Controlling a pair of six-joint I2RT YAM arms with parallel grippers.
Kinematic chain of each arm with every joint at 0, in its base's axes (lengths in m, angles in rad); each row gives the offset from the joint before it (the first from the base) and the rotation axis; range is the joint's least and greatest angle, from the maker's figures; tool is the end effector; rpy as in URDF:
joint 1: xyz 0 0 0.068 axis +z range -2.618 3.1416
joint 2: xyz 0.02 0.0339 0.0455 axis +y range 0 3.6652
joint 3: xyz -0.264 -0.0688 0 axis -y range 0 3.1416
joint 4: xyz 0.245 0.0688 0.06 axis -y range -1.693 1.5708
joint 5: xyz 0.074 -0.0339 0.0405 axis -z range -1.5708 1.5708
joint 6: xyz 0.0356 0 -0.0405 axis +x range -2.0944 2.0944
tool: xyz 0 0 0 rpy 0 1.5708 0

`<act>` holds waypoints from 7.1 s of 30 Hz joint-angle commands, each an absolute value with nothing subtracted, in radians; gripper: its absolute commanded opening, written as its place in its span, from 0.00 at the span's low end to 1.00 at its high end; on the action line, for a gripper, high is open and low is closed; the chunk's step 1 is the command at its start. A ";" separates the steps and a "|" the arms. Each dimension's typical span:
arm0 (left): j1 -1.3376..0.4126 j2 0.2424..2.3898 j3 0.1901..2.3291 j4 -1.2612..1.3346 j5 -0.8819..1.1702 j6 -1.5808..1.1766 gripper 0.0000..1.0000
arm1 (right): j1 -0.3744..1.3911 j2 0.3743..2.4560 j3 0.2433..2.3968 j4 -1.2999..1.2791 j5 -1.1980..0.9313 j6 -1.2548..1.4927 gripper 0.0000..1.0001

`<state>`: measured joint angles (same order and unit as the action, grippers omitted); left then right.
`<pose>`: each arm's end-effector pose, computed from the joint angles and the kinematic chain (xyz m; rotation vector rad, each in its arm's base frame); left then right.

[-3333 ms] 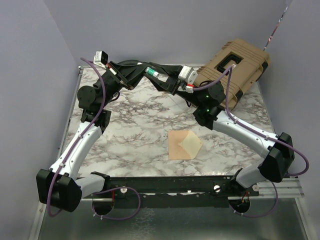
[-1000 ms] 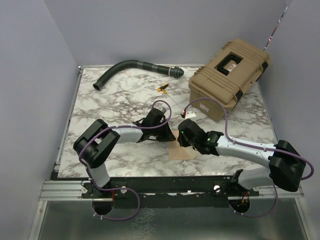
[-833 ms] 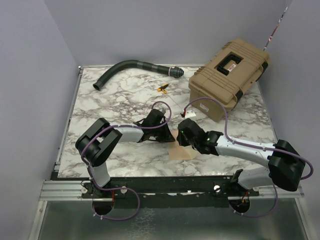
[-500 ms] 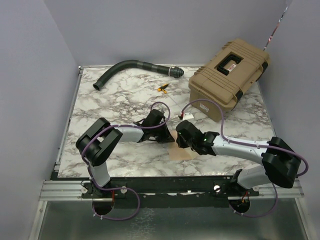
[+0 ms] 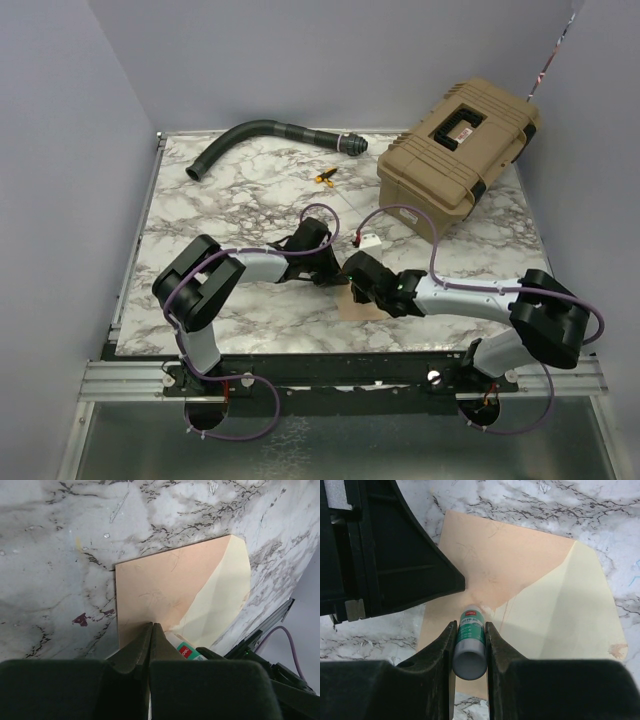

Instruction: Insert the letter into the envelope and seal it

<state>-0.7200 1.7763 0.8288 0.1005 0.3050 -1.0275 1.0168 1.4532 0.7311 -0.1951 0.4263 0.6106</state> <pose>0.2464 -0.2303 0.1271 -0.2590 2.7000 -1.0531 0.1584 0.2280 0.1743 -0.3097 2.3712 0.2330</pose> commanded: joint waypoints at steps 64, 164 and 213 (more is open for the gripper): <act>-0.670 1.877 0.751 -0.037 0.253 -0.993 0.00 | 1.076 1.600 0.870 -0.534 0.495 0.904 0.00; -0.657 1.626 0.859 0.028 0.277 -0.864 0.31 | 0.643 1.109 0.708 -0.264 0.184 0.838 0.00; -0.606 1.455 0.702 0.029 0.254 -0.849 0.37 | 0.366 1.597 0.356 0.778 -0.096 1.400 0.22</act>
